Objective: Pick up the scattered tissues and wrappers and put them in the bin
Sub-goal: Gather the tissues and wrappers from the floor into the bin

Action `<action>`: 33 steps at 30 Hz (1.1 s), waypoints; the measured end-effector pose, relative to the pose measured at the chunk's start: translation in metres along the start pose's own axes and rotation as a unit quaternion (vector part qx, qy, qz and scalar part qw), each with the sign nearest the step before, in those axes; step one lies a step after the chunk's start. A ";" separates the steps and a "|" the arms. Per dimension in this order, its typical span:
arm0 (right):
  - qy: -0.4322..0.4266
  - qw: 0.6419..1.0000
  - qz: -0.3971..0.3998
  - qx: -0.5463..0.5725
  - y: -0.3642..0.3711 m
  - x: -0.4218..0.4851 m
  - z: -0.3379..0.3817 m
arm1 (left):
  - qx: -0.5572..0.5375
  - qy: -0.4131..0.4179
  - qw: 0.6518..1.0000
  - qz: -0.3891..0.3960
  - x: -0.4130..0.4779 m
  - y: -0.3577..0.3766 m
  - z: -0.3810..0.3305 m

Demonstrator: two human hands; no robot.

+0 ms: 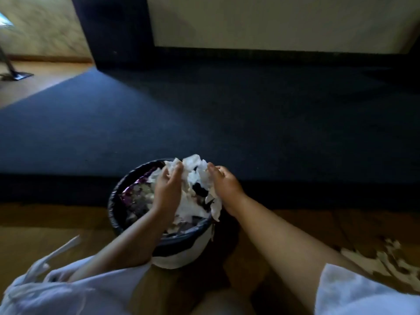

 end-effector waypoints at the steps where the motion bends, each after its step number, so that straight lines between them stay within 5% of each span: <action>1: 0.012 1.000 0.003 0.004 0.016 0.006 0.000 | -0.006 0.008 0.999 -0.031 0.008 -0.017 -0.004; 4: 0.057 0.998 0.012 -0.004 0.046 0.017 -0.011 | 0.002 -0.023 0.998 -0.055 0.027 -0.046 0.009; 10: 0.181 0.980 0.082 0.020 0.056 -0.001 -0.029 | 0.231 -0.196 0.953 0.024 0.025 -0.055 0.065; 16: 0.163 0.985 0.057 0.017 0.004 -0.012 -0.031 | 0.316 -0.095 0.943 -0.037 0.011 -0.024 0.036; 23: 0.151 0.988 -0.011 -0.035 -0.134 -0.042 -0.041 | 0.290 -0.010 0.947 0.139 -0.031 0.109 0.047; 28: 0.176 0.975 -0.039 -0.126 -0.255 -0.079 -0.085 | 0.321 -0.041 0.896 0.303 -0.080 0.215 0.098; 33: 0.279 0.942 -0.064 -0.176 -0.366 -0.143 -0.210 | 0.380 -0.092 0.820 0.417 -0.134 0.301 0.184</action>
Point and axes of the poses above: each hand's wrist, its own x-axis towards the middle knuckle, its own y-axis out of the palm, z = x × y, the point moved 9 cm from there along x, towards the middle knuckle, and after that the axes turned 4 degrees about -y, right-handed, at the moved point
